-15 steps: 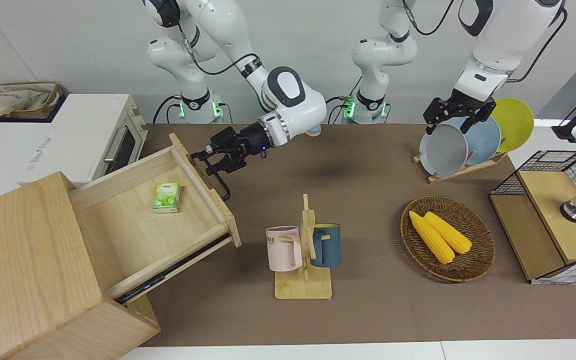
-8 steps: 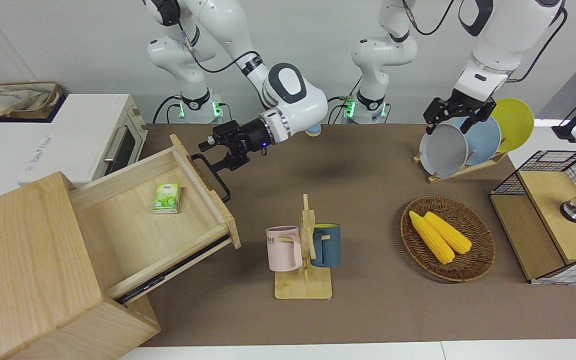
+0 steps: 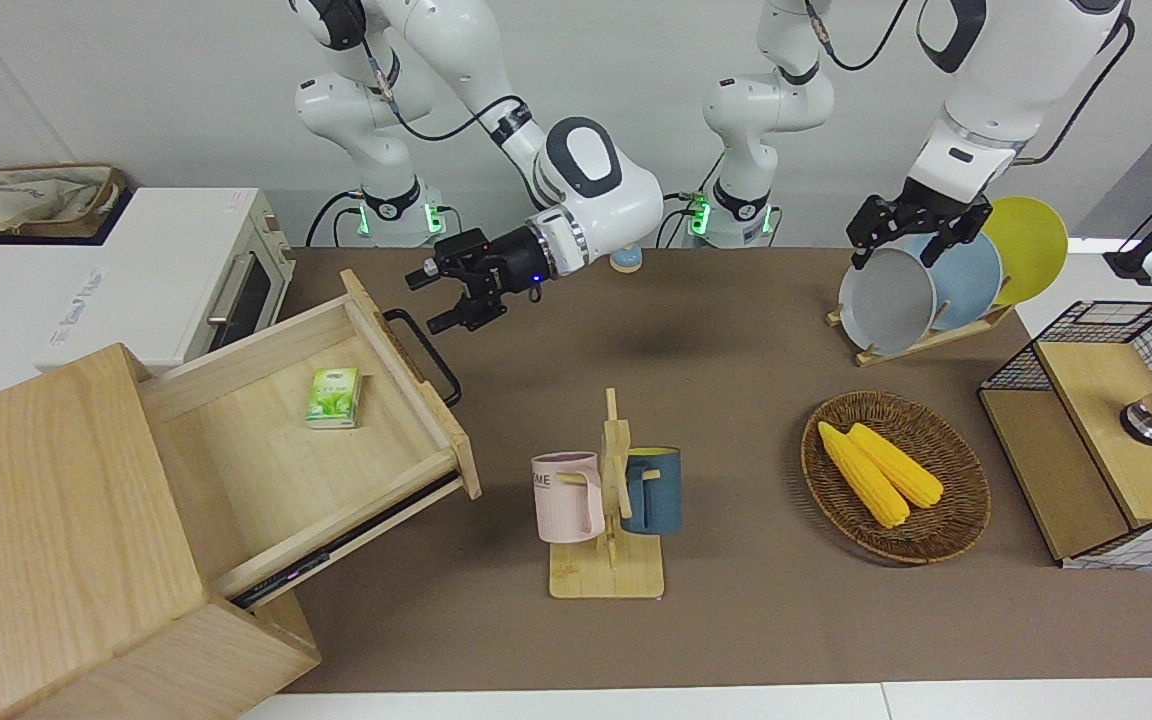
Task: Slide drawer open with right arm
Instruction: 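Release the handle and back the right gripper away from the drawer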
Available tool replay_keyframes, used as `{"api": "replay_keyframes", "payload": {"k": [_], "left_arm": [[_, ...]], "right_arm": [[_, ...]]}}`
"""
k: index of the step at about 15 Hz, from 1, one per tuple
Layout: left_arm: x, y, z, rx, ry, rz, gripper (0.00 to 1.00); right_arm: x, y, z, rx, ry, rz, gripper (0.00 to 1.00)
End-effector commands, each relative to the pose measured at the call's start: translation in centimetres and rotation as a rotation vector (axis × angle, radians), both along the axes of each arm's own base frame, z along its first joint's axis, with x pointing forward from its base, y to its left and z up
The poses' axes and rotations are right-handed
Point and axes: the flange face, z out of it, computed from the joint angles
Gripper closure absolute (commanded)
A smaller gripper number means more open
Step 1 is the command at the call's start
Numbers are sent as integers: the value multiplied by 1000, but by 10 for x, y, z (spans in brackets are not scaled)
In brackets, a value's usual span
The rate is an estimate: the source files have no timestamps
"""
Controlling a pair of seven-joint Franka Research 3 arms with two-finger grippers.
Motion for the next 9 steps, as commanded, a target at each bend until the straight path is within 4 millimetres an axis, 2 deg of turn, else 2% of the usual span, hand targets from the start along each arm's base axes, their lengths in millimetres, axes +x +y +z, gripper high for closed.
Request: {"api": "replay_keyframes", "payload": {"k": [1, 5, 9], "left_arm": [[-3, 0, 5, 13, -5, -9, 5], [-3, 0, 5, 13, -5, -9, 5], [-3, 1, 4, 13, -4, -8, 2]], "right_arm": [[-14, 8, 2, 47, -10, -26, 13], [-28, 21, -2, 74, 26, -29, 13], [-33, 27, -9, 170, 60, -50, 13]]}}
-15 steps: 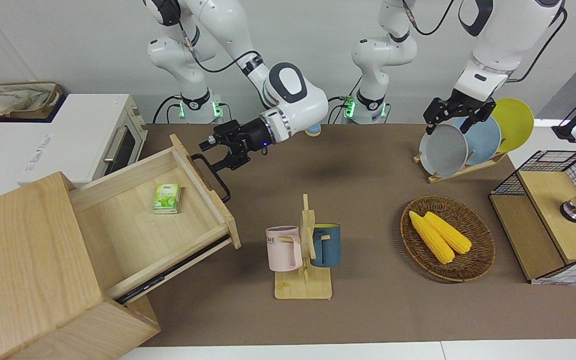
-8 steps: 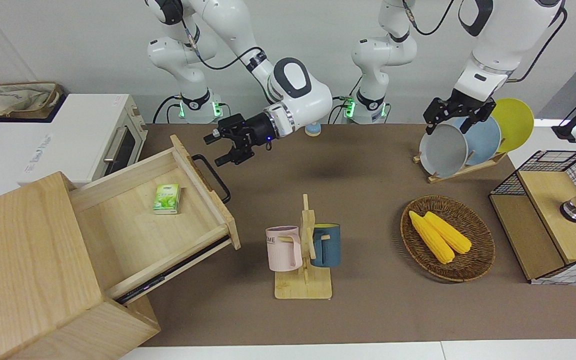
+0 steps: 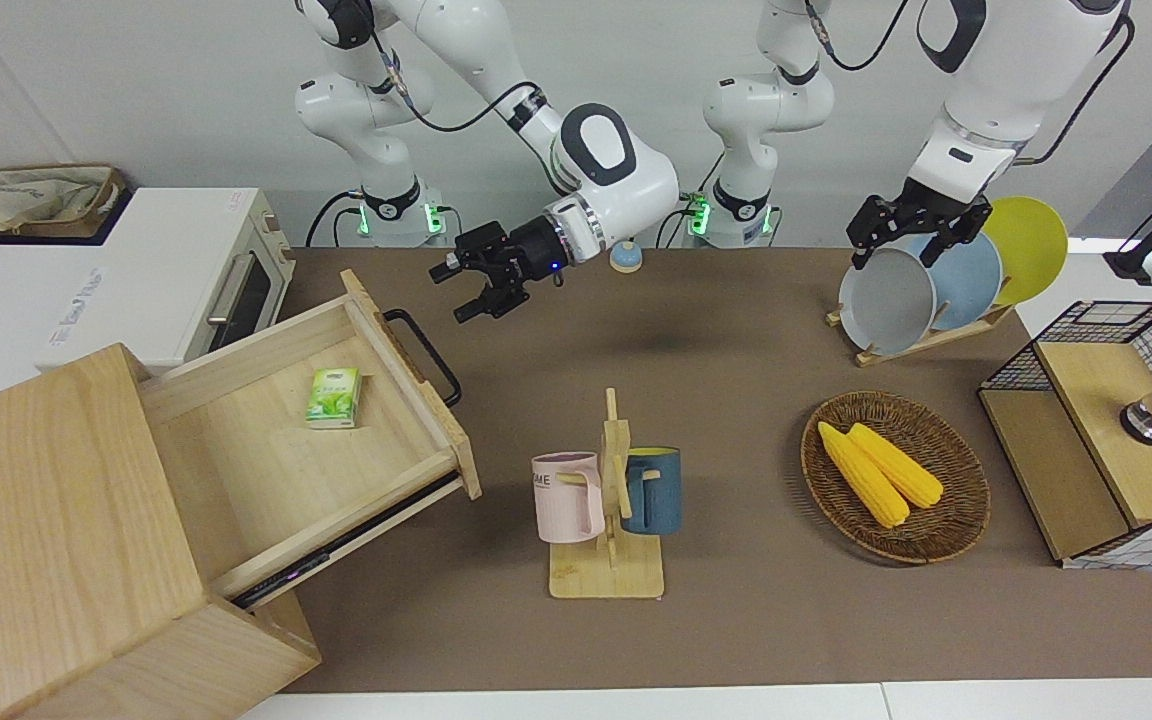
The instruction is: Slide drawer open with right arm
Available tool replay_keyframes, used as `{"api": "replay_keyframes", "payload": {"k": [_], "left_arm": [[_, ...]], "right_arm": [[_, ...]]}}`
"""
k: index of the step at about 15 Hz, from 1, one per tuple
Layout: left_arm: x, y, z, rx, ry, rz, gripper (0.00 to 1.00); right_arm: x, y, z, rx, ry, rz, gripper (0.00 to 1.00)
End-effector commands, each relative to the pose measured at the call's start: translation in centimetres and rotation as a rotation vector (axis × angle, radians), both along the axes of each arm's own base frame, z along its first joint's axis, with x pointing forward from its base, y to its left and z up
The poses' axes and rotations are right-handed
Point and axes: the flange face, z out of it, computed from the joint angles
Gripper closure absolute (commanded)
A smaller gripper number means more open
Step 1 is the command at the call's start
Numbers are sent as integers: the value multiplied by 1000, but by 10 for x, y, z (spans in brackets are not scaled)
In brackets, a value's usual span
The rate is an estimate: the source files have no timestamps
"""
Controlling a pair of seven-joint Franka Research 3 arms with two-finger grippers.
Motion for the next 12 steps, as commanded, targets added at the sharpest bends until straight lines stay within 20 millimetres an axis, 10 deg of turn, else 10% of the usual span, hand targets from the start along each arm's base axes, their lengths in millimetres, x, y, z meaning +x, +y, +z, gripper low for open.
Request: {"api": "replay_keyframes", "payload": {"k": [1, 6, 12], "left_arm": [[-3, 0, 5, 13, -5, -8, 2], [-3, 1, 4, 13, -4, -8, 5], [-3, 1, 4, 13, -4, -8, 5]], "right_arm": [[-5, 10, 3, 140, 29, -25, 13], [-2, 12, 26, 337, 93, -59, 13], [16, -32, 86, 678, 224, -143, 13]]}}
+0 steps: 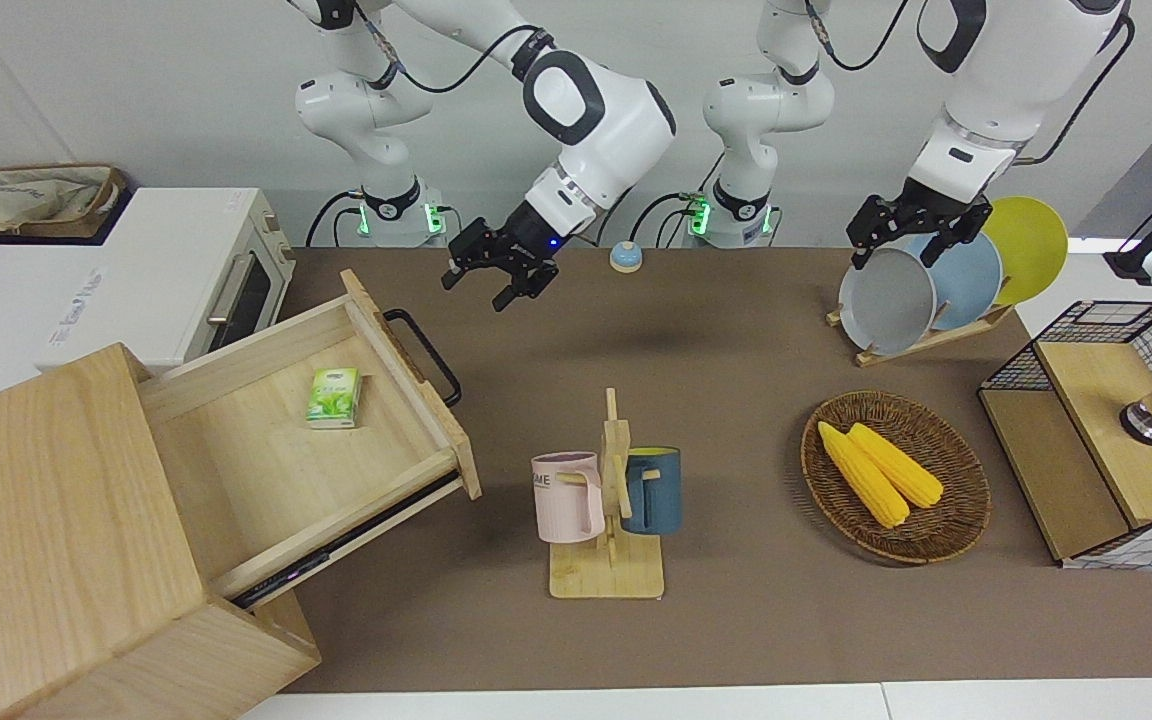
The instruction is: Slide drawer open with right arm
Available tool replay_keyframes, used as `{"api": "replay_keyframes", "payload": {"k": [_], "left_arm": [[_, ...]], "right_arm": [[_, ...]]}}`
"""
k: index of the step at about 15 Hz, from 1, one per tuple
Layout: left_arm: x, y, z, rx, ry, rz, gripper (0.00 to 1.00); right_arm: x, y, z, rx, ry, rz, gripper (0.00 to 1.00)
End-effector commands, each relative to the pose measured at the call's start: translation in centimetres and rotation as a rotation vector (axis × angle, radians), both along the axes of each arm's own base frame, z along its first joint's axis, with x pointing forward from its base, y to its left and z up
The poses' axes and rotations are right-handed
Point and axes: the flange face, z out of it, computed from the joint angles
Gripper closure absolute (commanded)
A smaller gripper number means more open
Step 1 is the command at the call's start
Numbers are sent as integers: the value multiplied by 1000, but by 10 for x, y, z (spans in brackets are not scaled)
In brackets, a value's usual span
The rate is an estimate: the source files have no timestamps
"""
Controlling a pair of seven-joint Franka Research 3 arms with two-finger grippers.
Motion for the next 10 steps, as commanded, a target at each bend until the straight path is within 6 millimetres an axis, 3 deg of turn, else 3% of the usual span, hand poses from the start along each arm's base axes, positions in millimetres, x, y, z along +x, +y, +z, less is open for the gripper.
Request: {"api": "replay_keyframes", "payload": {"k": [1, 6, 10], "left_arm": [[-3, 0, 5, 13, -5, -8, 2], [-3, 0, 4, 13, -4, -8, 5], [-3, 0, 4, 13, -4, -8, 2]], "right_arm": [[8, -30, 34, 183, 52, -16, 13], [19, -78, 65, 353, 117, -59, 13], [25, -139, 95, 516, 167, -103, 13]]}}
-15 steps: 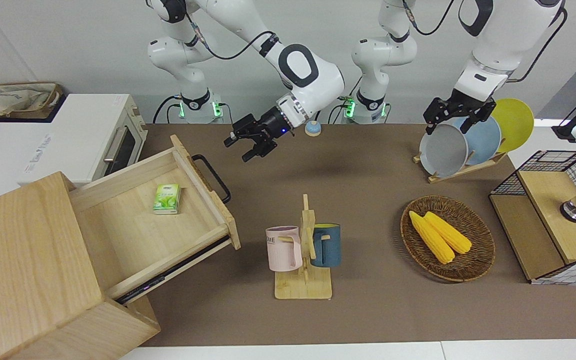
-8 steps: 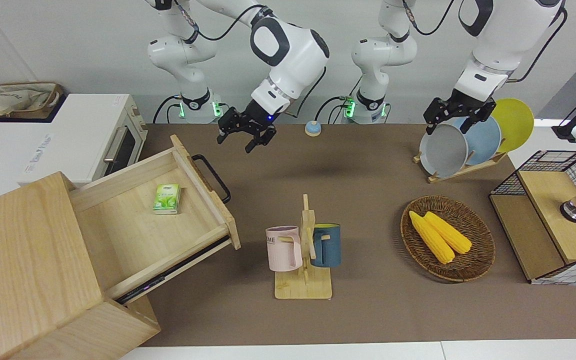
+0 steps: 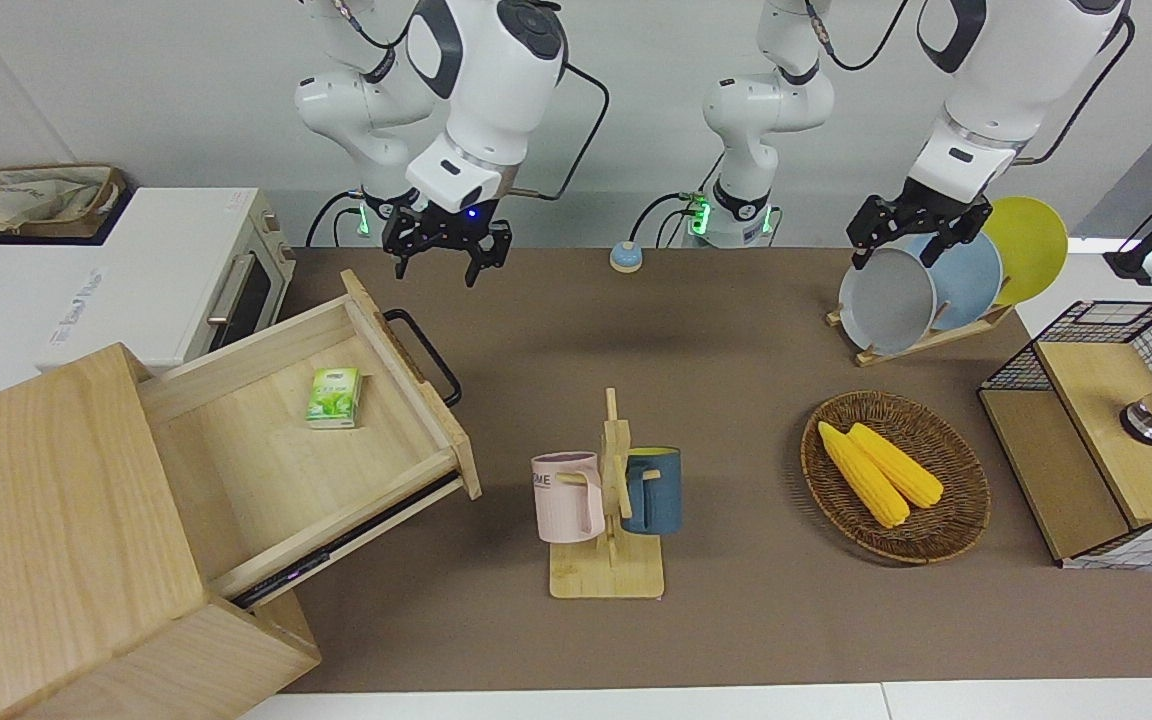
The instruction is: Slide drawer open with right arm
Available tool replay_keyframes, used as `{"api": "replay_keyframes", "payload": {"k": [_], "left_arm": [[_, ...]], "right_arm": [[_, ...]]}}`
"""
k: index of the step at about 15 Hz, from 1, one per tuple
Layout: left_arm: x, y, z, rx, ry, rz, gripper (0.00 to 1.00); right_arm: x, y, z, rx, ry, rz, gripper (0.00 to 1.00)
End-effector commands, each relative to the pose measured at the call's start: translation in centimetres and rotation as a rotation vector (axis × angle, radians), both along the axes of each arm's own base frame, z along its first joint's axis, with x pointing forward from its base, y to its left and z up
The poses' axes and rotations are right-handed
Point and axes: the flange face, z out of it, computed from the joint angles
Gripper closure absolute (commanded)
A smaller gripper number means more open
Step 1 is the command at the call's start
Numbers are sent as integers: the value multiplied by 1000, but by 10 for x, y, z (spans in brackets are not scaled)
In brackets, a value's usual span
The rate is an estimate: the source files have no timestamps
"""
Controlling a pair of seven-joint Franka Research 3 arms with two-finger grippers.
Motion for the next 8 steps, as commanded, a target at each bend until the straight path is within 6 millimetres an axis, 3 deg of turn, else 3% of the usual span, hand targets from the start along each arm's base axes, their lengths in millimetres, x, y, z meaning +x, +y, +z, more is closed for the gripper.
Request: {"api": "replay_keyframes", "payload": {"k": [1, 8], "left_arm": [[-3, 1, 4, 13, -4, -6, 2], [-3, 0, 5, 13, -5, -9, 5]], "right_arm": [[0, -50, 32, 143, 15, -13, 13], [-2, -115, 59, 254, 5, -91, 13]]}}
